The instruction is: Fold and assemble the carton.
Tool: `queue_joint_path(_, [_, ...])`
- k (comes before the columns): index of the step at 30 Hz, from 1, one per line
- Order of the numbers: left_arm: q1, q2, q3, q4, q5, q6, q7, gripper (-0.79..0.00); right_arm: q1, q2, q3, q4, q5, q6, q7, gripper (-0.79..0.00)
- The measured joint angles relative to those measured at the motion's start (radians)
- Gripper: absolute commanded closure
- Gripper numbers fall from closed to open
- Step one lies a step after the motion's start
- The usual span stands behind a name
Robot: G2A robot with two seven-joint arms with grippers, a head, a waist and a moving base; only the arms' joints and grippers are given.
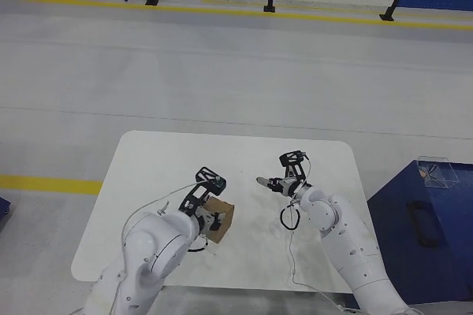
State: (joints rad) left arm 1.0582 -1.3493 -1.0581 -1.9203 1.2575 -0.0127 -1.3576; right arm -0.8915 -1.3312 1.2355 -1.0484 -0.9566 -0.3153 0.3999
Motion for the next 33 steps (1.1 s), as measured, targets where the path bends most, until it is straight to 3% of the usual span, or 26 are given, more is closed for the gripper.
queue_joint_path(2, [-0.054,-0.011,0.058,0.046,0.043,0.045,-0.113,0.000,0.000,0.000,0.000,0.000,0.000,0.000,0.000,-0.785])
queue_joint_path(4, [-0.099,-0.019,0.110,0.101,0.074,0.028,-0.172,0.000,0.000,0.000,0.000,0.000,0.000,0.000,0.000,-0.785])
queue_joint_path(14, [-0.320,-0.079,0.291,0.485,0.011,0.052,-0.178,0.000,0.000,0.000,0.000,0.000,0.000,0.000,0.000,-0.785])
queue_joint_path(15, [-0.339,-0.085,0.308,0.518,0.008,0.057,-0.178,-0.459,0.000,0.000,0.000,0.000,0.000,0.000,0.000,-0.785])
queue_joint_path(16, [-0.355,-0.092,0.324,0.548,0.002,0.063,-0.178,-0.785,0.000,0.000,0.000,0.000,0.000,0.000,0.000,-0.785])
queue_joint_path(20, [-0.418,-0.124,0.372,0.619,-0.011,0.110,-0.155,-0.785,0.000,0.000,0.000,0.000,0.000,0.000,0.000,-0.785])
queue_joint_path(25, [-0.431,-0.138,0.382,0.633,0.058,0.164,-0.033,-0.785,0.000,0.000,0.000,0.000,0.000,0.000,0.000,-0.785])
queue_joint_path(28, [-0.396,-0.130,0.321,0.558,0.039,0.193,0.045,-0.785,0.000,0.000,0.000,0.000,0.000,0.000,0.000,-0.785])
queue_joint_path(32, [-0.271,-0.085,0.182,0.375,0.092,0.181,0.232,-0.785,0.000,0.000,0.000,0.000,0.000,0.000,0.000,-0.785])
queue_joint_path(33, [-0.229,-0.074,0.146,0.332,0.109,0.172,0.280,-0.256,0.000,0.000,0.000,0.000,0.000,0.000,0.000,-0.785])
